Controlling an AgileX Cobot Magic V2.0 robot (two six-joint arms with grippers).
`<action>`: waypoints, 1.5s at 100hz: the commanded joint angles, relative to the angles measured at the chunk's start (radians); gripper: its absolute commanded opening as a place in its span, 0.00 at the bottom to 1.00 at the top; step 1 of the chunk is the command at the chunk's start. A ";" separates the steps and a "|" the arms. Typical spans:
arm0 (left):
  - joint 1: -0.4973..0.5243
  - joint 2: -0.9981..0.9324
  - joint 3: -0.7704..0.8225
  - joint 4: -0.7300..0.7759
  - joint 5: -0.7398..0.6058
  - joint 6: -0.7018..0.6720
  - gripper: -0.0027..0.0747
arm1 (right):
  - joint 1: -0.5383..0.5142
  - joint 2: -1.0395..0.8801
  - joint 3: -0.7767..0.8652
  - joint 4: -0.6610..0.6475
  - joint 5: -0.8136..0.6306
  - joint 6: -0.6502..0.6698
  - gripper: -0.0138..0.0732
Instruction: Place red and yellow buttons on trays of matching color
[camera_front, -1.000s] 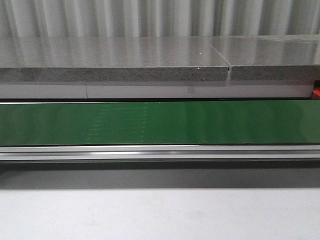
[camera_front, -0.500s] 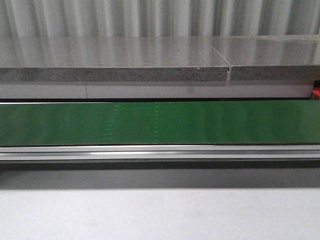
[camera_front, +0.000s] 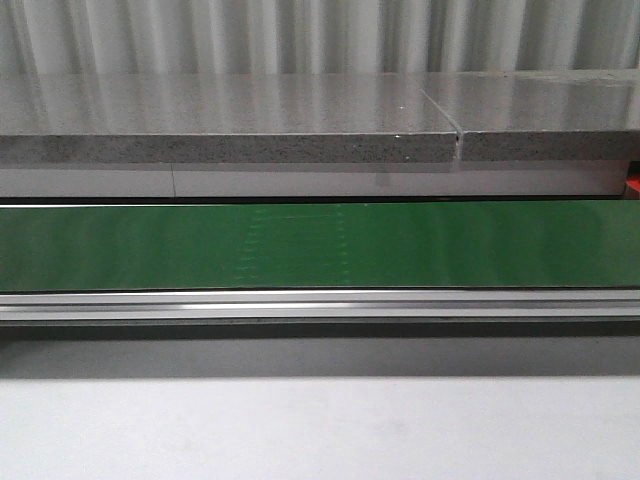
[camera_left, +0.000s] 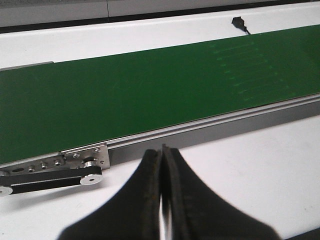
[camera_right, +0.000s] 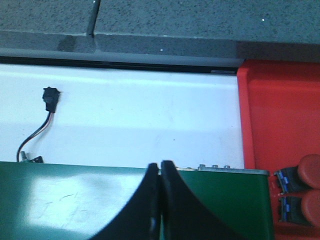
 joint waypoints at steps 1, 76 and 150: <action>-0.010 0.004 -0.028 -0.013 -0.067 -0.011 0.01 | 0.018 -0.080 0.026 -0.015 -0.107 0.010 0.04; -0.010 0.004 -0.028 -0.013 -0.067 -0.011 0.01 | 0.022 -0.605 0.400 -0.020 -0.179 0.010 0.04; 0.008 0.082 -0.043 0.057 -0.155 -0.194 0.01 | 0.023 -0.870 0.546 -0.006 -0.161 0.010 0.04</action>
